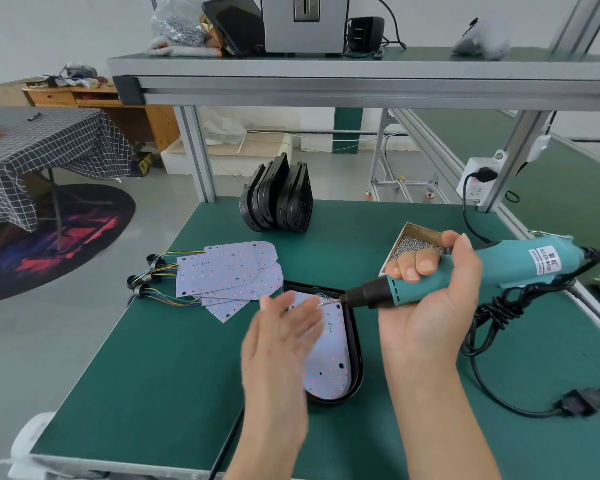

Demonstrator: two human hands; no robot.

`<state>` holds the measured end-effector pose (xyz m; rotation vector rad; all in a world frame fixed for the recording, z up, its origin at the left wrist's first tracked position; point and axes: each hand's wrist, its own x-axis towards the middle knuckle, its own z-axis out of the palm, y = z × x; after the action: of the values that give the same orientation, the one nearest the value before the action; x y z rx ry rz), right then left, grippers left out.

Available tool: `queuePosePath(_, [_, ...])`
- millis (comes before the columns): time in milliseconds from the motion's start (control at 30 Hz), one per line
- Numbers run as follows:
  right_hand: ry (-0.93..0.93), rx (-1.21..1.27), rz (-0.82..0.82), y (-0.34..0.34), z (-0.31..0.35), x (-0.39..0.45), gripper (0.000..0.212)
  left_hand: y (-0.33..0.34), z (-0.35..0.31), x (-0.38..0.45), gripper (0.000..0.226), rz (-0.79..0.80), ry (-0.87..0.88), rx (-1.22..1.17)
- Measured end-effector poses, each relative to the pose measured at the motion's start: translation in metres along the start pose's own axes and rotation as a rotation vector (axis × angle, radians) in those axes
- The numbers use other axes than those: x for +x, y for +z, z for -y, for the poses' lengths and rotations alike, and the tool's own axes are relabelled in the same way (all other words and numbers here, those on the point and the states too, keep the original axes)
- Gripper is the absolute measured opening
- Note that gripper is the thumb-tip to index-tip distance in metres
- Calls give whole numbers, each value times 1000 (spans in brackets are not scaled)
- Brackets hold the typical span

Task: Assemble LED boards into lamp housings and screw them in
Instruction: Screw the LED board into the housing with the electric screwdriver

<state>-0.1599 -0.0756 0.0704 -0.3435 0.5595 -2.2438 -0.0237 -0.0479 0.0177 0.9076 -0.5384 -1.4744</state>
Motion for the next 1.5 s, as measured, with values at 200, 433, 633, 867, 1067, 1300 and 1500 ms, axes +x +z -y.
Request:
queuePosePath(200, [-18, -18, -20, -8, -11, 11, 7, -40, -1, 21, 26, -206, 268, 1115])
queuePosePath(433, [-14, -90, -63, -5, -42, 20, 9, -26, 11, 37, 29, -70, 86, 1325])
queuePosePath(633, [-16, -177, -60, -10, -66, 25, 9, -24, 12, 41, 36, -55, 108, 1306])
queuePosePath(867, [-30, -245, -22, -8, -75, 21, 28, -21, 12, 39, 36, -58, 135, 1263])
queuePosePath(1067, [-25, -266, -20, -10, -79, 23, 23, -22, 14, 39, 35, -67, 138, 1255])
queuePosePath(1300, [-28, -281, -34, -12, -81, 24, 21, -20, 16, 39, 34, -76, 170, 1261])
queuePosePath(1500, [-25, -272, -30, -11, -82, 24, 23, -20, 16, 39, 33, -80, 187, 1266])
